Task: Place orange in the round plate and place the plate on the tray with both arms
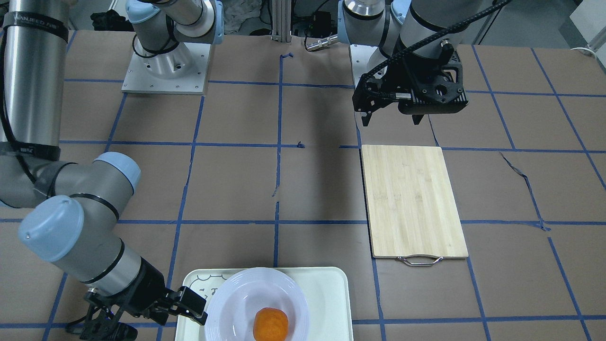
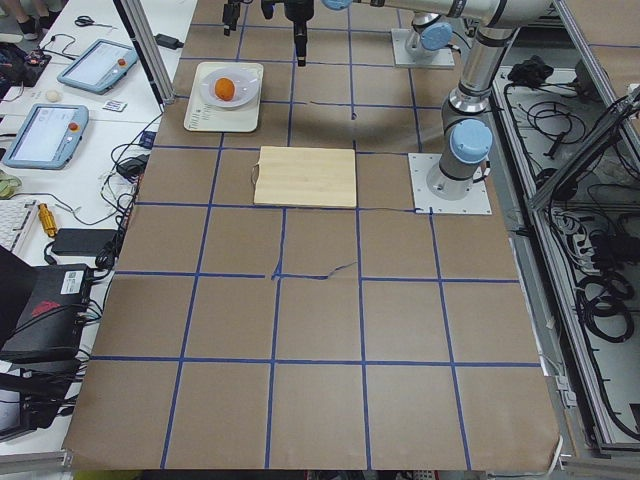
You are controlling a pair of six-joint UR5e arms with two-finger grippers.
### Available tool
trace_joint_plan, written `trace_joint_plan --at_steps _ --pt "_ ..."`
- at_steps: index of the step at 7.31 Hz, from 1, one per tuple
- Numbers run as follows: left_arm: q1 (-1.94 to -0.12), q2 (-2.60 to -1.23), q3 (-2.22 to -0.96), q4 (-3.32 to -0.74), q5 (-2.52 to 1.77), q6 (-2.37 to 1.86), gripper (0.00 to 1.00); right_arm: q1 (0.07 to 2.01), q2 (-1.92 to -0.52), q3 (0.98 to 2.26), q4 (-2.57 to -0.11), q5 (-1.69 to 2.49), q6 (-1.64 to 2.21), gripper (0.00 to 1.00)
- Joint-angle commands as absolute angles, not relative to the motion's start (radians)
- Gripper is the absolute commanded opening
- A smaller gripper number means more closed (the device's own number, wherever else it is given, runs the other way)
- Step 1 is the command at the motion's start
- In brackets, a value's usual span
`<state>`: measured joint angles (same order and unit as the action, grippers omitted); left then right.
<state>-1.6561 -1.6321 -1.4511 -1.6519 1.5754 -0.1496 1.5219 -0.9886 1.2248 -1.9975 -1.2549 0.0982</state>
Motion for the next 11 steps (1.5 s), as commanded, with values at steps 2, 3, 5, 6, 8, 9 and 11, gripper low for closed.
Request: trace_joint_plan --at_steps 2,3,5,6,8,9,11 --pt "-1.657 -1.632 -1.451 -1.652 1.575 -0.149 1.00 1.534 -1.258 1.124 -1.457 -1.534 -0.032 1.00" --pt "-1.657 -1.632 -1.451 -1.651 1.577 -0.150 1.00 1.539 -1.349 1.175 -1.389 -1.523 -0.047 1.00" --pt "-1.657 -1.632 -1.453 -1.651 1.577 -0.149 1.00 1.560 -1.544 1.376 -1.402 -1.526 -0.080 1.00" --pt "-1.657 -1.632 -1.453 -1.651 1.575 -0.150 1.00 1.569 -1.567 1.472 -1.508 -1.535 -0.077 1.00" --pt "-1.658 -1.634 -1.453 -1.651 1.575 -0.150 1.00 1.603 -1.572 1.493 -1.566 -1.581 -0.051 1.00" --pt "-1.658 -1.632 -1.453 -1.651 1.577 -0.149 1.00 1.630 -1.572 1.488 -1.568 -1.691 -0.051 1.00" --pt "-1.658 -1.632 -1.453 -1.651 1.578 -0.150 1.00 1.641 -1.560 1.488 -1.581 -1.599 -0.038 1.00"
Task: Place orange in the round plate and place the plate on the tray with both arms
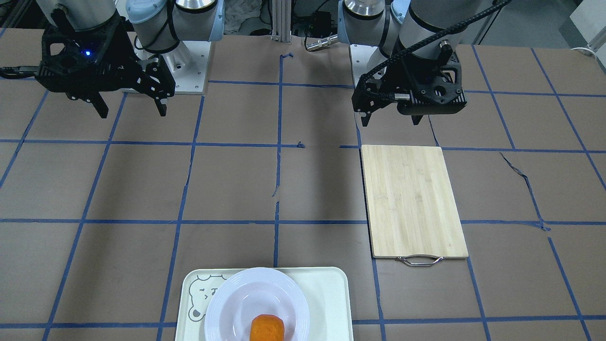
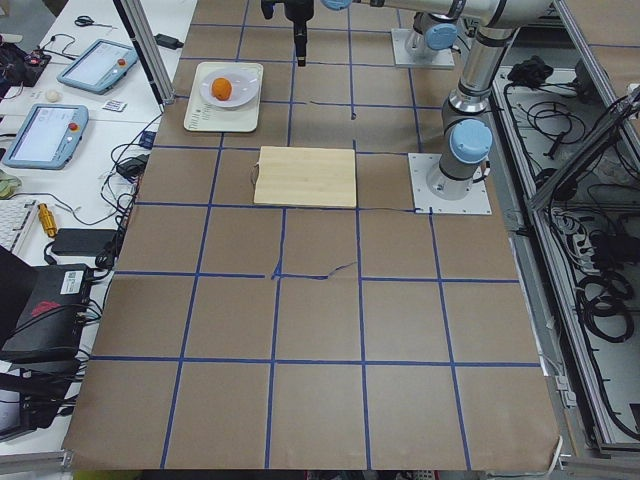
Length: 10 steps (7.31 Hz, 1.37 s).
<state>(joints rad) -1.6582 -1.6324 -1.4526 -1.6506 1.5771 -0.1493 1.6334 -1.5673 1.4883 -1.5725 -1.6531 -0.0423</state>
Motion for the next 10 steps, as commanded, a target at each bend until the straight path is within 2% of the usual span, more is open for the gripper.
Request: trace_joint_plan --at_steps 1,10 --pt "-1.657 -1.632 -1.453 -1.652 1.578 -0.149 1.00 1.628 -1.560 1.489 -1.583 -1.579 -0.040 1.00" --pt "-1.658 -1.634 -1.468 -1.562 1.562 -0.149 1.00 1.612 -1.566 1.499 -1.615 -1.581 -0.021 1.00"
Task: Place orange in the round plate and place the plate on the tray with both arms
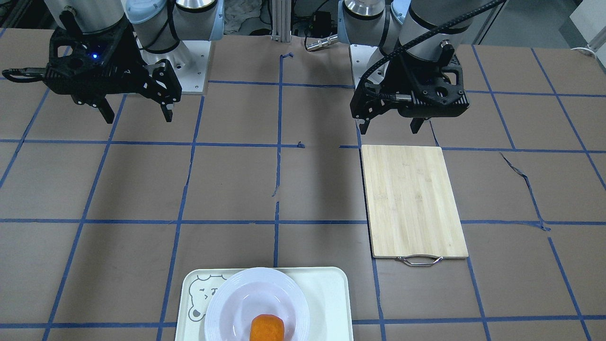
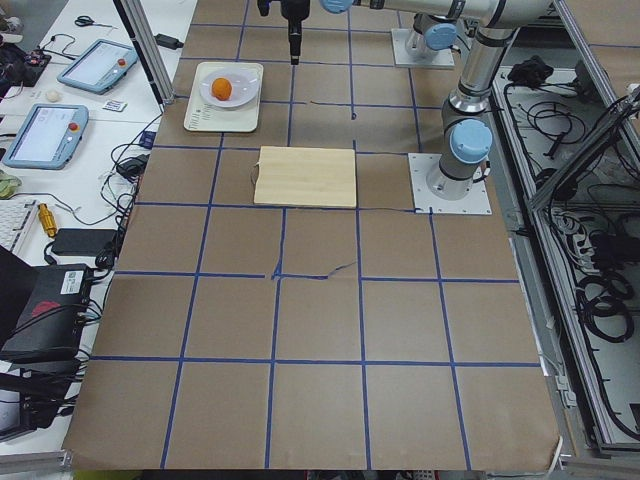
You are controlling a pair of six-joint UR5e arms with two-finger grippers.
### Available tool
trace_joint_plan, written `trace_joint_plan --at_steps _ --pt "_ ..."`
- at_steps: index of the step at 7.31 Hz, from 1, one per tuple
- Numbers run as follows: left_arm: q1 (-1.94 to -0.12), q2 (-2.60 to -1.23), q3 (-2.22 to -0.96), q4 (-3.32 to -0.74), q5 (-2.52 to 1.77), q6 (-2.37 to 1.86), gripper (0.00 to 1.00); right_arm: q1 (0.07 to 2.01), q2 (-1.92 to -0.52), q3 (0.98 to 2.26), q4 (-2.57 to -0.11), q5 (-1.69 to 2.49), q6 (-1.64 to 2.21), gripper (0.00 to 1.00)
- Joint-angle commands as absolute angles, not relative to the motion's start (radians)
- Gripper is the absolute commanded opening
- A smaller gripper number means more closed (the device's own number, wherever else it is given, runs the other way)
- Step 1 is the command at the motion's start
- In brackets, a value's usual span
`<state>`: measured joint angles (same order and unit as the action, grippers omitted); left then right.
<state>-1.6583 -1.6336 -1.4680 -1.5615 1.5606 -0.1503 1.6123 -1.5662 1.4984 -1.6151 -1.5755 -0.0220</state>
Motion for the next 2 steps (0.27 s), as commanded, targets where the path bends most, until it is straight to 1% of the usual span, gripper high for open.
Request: trace_joint_plan --at_steps 1,2 --pt "-1.658 -1.632 -1.468 -1.562 1.562 -0.149 1.00 1.612 -1.566 1.500 -1.618 -1.582 -0.021 1.00" --pt "-1.658 -1.632 -1.468 -1.562 1.562 -0.149 1.00 1.612 -1.566 1.500 -1.618 -1.582 -0.021 1.00"
